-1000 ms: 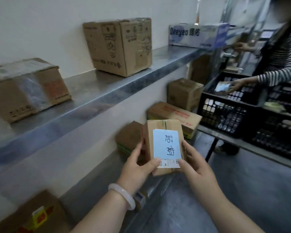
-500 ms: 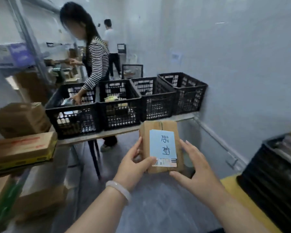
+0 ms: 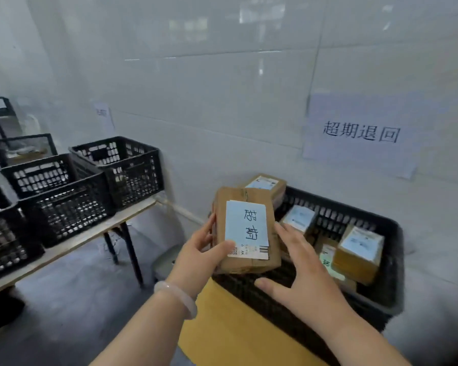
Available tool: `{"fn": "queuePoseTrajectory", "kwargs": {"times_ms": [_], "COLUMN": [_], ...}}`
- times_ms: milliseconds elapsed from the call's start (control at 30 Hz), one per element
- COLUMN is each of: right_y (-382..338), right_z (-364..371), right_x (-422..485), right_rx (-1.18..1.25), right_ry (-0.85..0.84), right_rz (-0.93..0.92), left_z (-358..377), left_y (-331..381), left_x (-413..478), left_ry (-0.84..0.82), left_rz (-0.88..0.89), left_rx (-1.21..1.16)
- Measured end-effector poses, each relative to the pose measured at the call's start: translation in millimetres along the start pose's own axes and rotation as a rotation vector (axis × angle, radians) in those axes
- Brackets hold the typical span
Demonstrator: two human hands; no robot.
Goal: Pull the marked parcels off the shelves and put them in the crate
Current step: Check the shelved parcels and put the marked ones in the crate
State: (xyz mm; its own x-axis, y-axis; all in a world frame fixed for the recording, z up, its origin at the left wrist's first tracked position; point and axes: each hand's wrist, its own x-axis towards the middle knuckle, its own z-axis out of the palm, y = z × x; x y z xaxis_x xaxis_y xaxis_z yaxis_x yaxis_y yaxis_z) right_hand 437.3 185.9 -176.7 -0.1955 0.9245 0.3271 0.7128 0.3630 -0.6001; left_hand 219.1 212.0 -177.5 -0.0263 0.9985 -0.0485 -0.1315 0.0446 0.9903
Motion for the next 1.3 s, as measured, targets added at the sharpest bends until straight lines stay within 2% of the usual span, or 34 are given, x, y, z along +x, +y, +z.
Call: {"fn": "queuePoseTrajectory", "kwargs": {"times_ms": [200,433,567,700,867,1000,1100,1200,1300], "right_y": [75.4,126.4,143.4,148.5,155.9,160.4,160.5,157.6,156.6], "right_z": [-54.3,-70.9,-71.9,-69.0,-72.2,-75.0,-73.7,-72.7,-77.4], "right_x": [-7.8,-7.1,4.8,17.5,22.7,19.3,16.1,11.3,5.1], "right_rx": [-0.027,-0.010,-0.019,-0.034,-0.062,-0.084,-0.086,-0.090,-0.096], "right_ry": [0.082,0.132,0.178,0.219,0.284,0.340,0.339,0.310,0.307], "right_rz": [0.127,0.283,0.389,0.471,0.566,0.636,0.677,0.685,0.666], "left_z": [100.3,157.0,183.1,210.5,254.8,278.8,285.9,283.2,268.3], "left_y": [-15.6,-23.7,-38.1,-48.2,-59.2,-71.2,-76.7,-77.1,-72.1], "left_x": [53.6,118.6,160.6,191.6,217.7,224.7,222.3,216.8,207.4], "left_ry": [-0.160,-0.274,-0.305,-0.427,-0.584,-0.640,-0.613,-0.614,-0.658], "left_rz": [-0.077,-0.200,-0.264,-0.361,-0.362,-0.366,-0.323,-0.188,0.171], "left_rx": [0.022,0.086,0.165,0.167,0.242,0.292,0.349,0.430,0.608]}}
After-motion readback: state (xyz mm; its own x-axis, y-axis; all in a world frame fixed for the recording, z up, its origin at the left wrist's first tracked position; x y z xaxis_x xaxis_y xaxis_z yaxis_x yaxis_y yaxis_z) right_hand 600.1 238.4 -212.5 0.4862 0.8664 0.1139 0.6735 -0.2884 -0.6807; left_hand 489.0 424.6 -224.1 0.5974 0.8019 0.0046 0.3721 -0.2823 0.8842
